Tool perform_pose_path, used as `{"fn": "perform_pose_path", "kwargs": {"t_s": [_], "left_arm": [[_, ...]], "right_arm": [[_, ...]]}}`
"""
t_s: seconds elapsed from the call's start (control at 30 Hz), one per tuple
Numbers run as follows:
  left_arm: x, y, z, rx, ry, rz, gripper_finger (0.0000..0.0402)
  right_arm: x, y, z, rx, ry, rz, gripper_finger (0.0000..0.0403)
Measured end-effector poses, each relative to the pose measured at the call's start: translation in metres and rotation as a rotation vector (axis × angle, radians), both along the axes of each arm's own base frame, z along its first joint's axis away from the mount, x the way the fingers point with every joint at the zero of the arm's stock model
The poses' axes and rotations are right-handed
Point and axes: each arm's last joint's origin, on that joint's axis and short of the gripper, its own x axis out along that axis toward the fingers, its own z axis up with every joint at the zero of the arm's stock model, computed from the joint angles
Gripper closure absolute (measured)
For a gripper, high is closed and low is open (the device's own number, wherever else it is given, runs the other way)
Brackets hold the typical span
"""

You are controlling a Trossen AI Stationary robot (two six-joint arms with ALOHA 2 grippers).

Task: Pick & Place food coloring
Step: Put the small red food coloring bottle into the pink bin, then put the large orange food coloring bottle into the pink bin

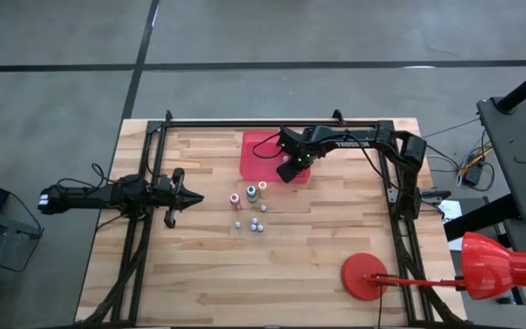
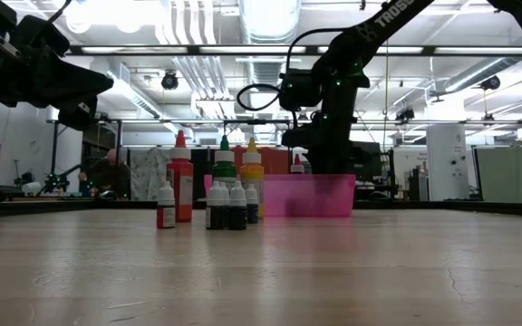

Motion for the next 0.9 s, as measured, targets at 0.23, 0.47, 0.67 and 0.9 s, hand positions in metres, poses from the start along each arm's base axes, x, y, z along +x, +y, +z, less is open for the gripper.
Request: {"fn": "perform_pose_path", "kwargs": {"t_s": [0.23, 0.47, 0.67, 0.9], "left_arm": [[0.000, 0.000, 0.000, 0.000, 0.000, 0.000, 0.0402], [0.000, 0.000, 0.000, 0.000, 0.000, 0.000, 0.0402], [0.000, 0.000, 0.000, 0.000, 0.000, 0.000, 0.0402], [0.000, 0.000, 0.000, 0.000, 0.000, 0.000, 0.0402]], "right_arm": [[0.001, 0.000, -0.001, -0.001, -0.002, 0.002, 0.0311], [0.000, 0.000, -0.002, 0.001, 0.002, 0.002, 0.0254], [0.000, 0.000, -0.001, 0.002, 0.002, 0.001, 0.0226], [-0.004, 0.002, 0.020, -0.020, -0.054, -0.001, 0.0213]]}}
